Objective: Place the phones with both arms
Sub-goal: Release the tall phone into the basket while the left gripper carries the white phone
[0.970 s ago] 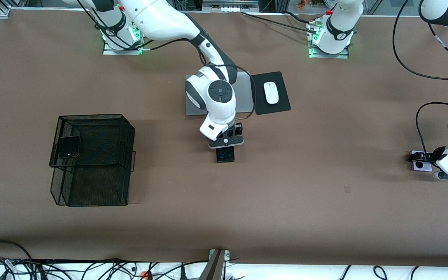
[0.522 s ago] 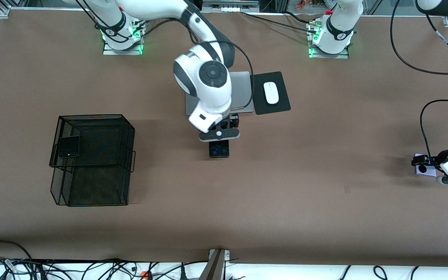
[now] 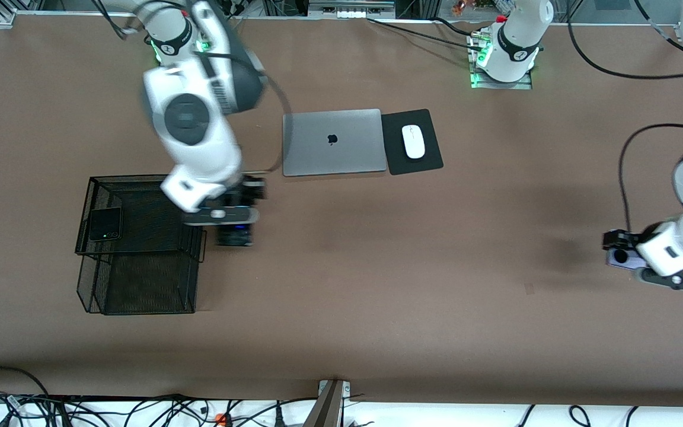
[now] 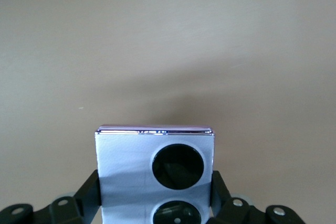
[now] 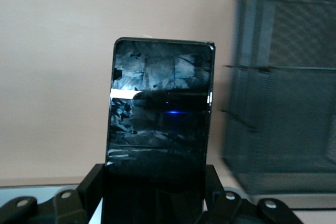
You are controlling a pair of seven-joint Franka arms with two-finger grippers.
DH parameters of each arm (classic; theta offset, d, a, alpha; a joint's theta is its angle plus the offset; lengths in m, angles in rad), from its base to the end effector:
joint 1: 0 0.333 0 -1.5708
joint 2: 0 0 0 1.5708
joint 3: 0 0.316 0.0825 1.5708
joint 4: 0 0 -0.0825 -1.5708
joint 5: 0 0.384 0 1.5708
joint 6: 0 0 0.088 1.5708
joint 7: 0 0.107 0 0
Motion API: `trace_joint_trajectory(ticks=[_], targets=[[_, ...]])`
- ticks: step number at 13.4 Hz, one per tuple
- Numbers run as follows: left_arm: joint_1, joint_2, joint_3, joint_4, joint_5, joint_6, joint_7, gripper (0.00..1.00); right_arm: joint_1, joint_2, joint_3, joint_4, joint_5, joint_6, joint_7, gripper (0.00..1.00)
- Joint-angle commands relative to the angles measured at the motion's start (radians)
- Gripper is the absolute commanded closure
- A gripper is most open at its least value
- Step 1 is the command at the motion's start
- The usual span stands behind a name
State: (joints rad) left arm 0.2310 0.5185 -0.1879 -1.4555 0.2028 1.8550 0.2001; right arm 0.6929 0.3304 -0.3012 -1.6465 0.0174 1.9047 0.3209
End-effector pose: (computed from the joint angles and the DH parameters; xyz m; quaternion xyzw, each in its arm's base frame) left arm 0.6859 0.0665 0.3802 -0.9921 0.1023 0.0599 0.0417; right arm 0.5881 0.2646 0.4246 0.9980 0.0385 -0.0128 0.0477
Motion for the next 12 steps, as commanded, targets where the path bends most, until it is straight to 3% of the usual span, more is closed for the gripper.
trace_joint_trajectory(ticks=[1, 3, 5, 7, 12], targets=[[-0.138, -0.029, 0.011, -0.014, 0.012, -0.033, -0.088, 0.62, 0.011, -0.191, -0.108, -0.254, -0.011, 0.071, -0.133, 1.0], [-0.263, -0.022, 0.008, -0.01, 0.003, -0.031, -0.131, 0.63, 0.011, -0.212, -0.208, -0.32, -0.01, 0.112, -0.248, 1.0], [-0.35, -0.003, 0.007, -0.008, -0.011, -0.023, -0.278, 0.62, 0.002, -0.209, -0.26, -0.38, 0.004, 0.19, -0.339, 1.0], [-0.464, 0.026, 0.008, -0.005, -0.052, -0.017, -0.411, 0.62, -0.013, -0.189, -0.262, -0.43, 0.004, 0.269, -0.347, 1.0], [-0.669, 0.155, 0.008, 0.05, -0.059, 0.173, -0.767, 0.61, -0.03, -0.111, -0.262, -0.437, 0.048, 0.355, -0.361, 1.0]])
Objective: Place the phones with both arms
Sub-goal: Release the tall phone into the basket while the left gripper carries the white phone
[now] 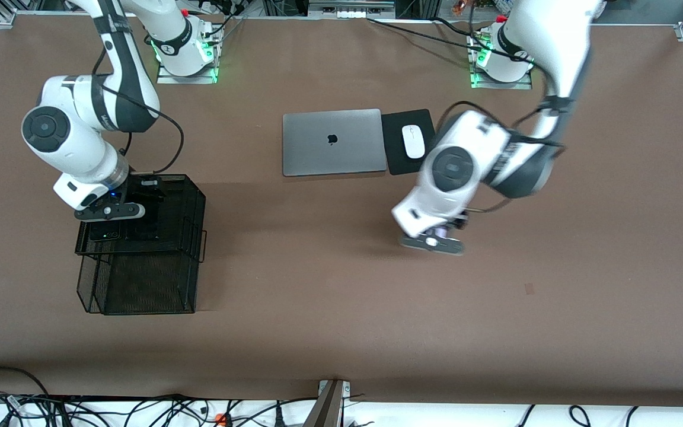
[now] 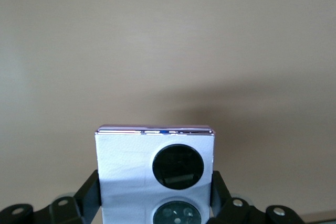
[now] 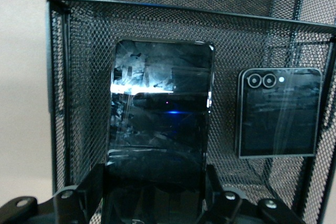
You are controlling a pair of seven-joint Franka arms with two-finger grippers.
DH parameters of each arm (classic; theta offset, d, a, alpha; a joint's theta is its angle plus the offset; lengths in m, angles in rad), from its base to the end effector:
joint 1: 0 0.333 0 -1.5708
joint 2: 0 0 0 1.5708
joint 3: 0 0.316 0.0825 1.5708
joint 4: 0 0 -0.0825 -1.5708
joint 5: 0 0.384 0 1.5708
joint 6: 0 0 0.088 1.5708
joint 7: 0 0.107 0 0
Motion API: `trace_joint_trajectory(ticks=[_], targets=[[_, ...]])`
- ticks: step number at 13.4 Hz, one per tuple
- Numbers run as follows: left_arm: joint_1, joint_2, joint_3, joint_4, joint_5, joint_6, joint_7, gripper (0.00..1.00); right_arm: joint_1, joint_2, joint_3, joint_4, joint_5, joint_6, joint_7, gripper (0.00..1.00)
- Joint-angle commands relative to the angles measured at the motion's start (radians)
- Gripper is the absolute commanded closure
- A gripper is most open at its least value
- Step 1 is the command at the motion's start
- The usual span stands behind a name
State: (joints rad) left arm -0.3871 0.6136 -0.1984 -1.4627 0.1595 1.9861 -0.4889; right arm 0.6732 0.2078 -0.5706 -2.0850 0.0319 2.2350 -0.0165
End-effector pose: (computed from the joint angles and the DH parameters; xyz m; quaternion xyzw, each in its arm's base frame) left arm 0.6046 -0.3605 0.3218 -0.9969 0.0678 0.0259 0.0318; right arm 0.5666 0.0657 0.3396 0.9975 0.0537 -0.0101 0.0439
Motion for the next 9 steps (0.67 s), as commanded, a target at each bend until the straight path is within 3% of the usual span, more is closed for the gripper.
trace_joint_trajectory(ticks=[1, 2, 3, 4, 5, 9], targets=[[-0.087, 0.087, 0.019, 0.061, -0.024, 0.081, -0.129, 0.61, -0.011, 0.028, 0.008, 0.003, 0.055, 0.034, -0.028, 1.0], [-0.114, 0.113, 0.019, 0.062, -0.047, 0.117, -0.187, 0.61, -0.011, 0.038, 0.008, 0.006, 0.075, 0.035, -0.028, 1.0], [-0.133, 0.139, 0.019, 0.061, -0.057, 0.15, -0.238, 0.6, -0.012, 0.039, 0.008, 0.009, 0.08, 0.034, -0.028, 0.89], [-0.154, 0.164, 0.019, 0.061, -0.055, 0.181, -0.266, 0.6, -0.012, 0.042, 0.008, 0.022, 0.08, 0.031, -0.026, 0.36], [-0.165, 0.193, 0.019, 0.059, -0.057, 0.218, -0.275, 0.61, -0.012, 0.05, 0.008, 0.034, 0.082, 0.026, -0.026, 0.0], [-0.18, 0.267, 0.02, 0.059, -0.048, 0.352, -0.306, 0.6, -0.014, 0.045, 0.006, 0.075, 0.083, -0.006, -0.023, 0.0]])
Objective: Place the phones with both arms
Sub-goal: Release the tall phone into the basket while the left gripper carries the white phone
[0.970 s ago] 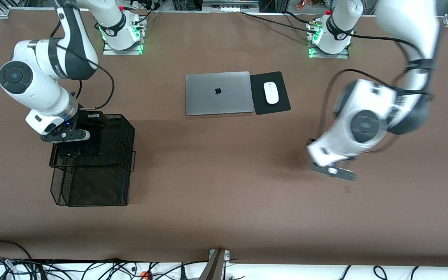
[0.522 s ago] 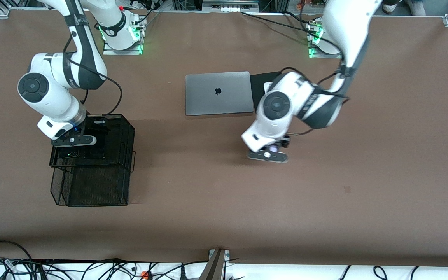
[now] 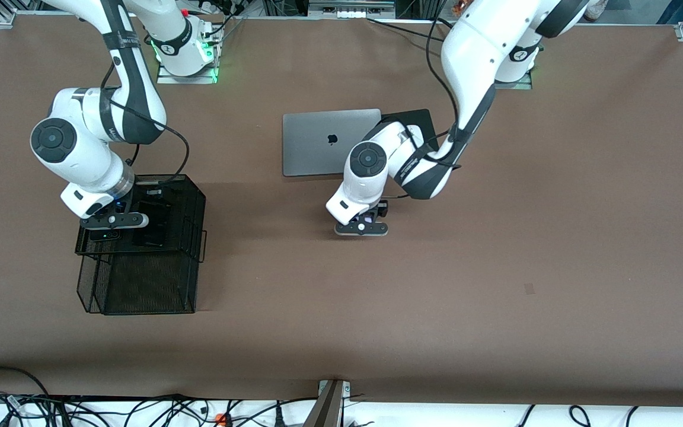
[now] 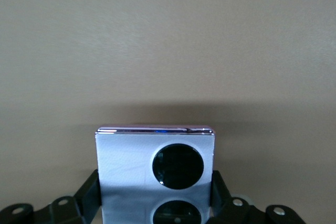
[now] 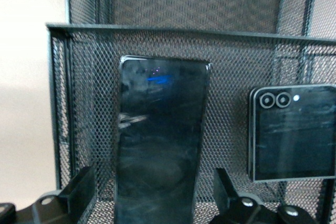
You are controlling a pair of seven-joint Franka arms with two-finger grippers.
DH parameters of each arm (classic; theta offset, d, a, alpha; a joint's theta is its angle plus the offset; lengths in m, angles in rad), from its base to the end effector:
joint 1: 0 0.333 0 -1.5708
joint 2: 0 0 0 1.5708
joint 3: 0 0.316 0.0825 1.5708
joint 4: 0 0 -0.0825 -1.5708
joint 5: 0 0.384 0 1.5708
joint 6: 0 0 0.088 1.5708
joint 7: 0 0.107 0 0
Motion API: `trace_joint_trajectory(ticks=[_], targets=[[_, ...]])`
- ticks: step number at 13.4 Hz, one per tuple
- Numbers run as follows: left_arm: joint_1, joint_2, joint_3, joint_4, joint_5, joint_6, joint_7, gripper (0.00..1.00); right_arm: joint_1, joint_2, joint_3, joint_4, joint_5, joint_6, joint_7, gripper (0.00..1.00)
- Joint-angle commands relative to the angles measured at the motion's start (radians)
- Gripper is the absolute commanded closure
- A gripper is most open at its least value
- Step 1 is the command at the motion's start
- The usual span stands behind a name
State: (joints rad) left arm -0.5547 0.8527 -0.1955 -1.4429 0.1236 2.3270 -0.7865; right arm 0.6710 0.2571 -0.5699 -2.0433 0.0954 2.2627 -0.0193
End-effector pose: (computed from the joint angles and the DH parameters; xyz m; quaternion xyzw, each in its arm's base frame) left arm 0.5515 -0.4744 0.1900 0.9993 0.0112 -0.0011 0.0361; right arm 0.5814 0.0708 0.3356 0.9988 0.0374 0.0044 0.0318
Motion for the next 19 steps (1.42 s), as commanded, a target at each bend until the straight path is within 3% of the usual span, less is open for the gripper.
trace_joint_trajectory(ticks=[1, 3, 7, 10, 14, 19], targets=[[-0.013, 0.031, 0.018, 0.039, -0.007, 0.011, -0.008, 0.6, -0.011, -0.007, 0.004, 0.06, 0.02, -0.061, -0.021, 0.0], [-0.014, 0.034, 0.018, 0.039, -0.012, 0.011, -0.008, 0.53, -0.016, -0.012, -0.001, 0.144, 0.024, -0.177, -0.019, 0.0], [-0.027, 0.043, 0.016, 0.039, -0.016, 0.012, -0.01, 0.0, -0.016, -0.015, -0.028, 0.357, 0.023, -0.481, -0.01, 0.0], [-0.025, 0.037, 0.016, 0.041, -0.018, 0.012, -0.01, 0.0, -0.016, -0.016, -0.031, 0.431, 0.021, -0.578, -0.008, 0.0], [-0.008, -0.038, 0.021, 0.042, -0.004, -0.007, 0.006, 0.0, -0.015, -0.006, -0.016, 0.431, 0.021, -0.565, 0.081, 0.0], [0.073, -0.249, 0.028, 0.045, -0.002, -0.291, 0.143, 0.0, -0.013, 0.039, 0.067, 0.42, 0.024, -0.474, 0.214, 0.0]])
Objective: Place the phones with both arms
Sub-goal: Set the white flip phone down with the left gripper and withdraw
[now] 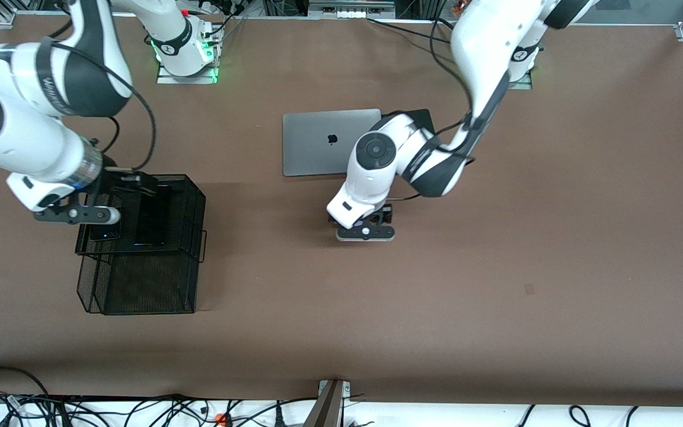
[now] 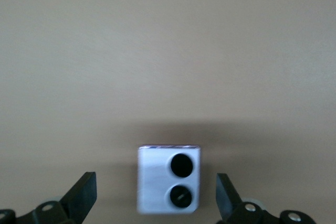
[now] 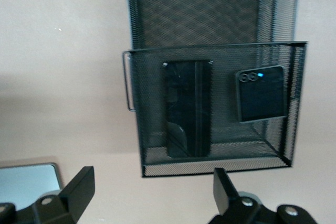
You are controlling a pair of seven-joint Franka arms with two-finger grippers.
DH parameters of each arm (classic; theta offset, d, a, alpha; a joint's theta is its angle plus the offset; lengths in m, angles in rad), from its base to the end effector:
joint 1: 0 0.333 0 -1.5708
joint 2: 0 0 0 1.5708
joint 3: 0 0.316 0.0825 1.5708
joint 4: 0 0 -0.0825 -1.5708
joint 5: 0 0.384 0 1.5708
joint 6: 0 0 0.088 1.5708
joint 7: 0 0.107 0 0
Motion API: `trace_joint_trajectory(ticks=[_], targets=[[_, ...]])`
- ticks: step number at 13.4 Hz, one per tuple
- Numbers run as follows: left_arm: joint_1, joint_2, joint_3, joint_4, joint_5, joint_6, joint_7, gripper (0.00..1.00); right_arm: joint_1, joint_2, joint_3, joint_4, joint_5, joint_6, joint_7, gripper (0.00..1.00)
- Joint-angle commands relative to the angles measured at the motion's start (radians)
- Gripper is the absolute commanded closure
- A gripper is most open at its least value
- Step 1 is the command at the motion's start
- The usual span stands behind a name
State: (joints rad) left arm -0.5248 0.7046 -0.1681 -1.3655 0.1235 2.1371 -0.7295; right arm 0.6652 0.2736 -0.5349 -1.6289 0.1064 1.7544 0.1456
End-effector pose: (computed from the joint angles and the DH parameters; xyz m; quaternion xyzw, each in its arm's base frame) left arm 0.5891 -0.4470 0.3130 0.9992 0.0089 0.0291 0.0253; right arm 0.6106 0.1192 0.4698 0.9982 -0.0158 -0.0515 0.0251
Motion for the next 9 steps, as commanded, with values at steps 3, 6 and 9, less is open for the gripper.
trace_joint_trajectory(ticks=[3, 6, 9], targets=[[0.112, -0.229, 0.002, -0.03, -0.001, -0.299, 0.171, 0.0, -0.004, 0.079, 0.107, 0.006, 0.015, 0.111, 0.156, 0.0], [0.214, -0.353, 0.004, -0.03, -0.001, -0.46, 0.251, 0.0, 0.001, 0.169, 0.226, 0.012, 0.015, 0.235, 0.308, 0.0], [0.343, -0.45, -0.002, -0.03, -0.018, -0.523, 0.454, 0.0, 0.042, 0.255, 0.329, 0.024, -0.002, 0.353, 0.524, 0.0]])
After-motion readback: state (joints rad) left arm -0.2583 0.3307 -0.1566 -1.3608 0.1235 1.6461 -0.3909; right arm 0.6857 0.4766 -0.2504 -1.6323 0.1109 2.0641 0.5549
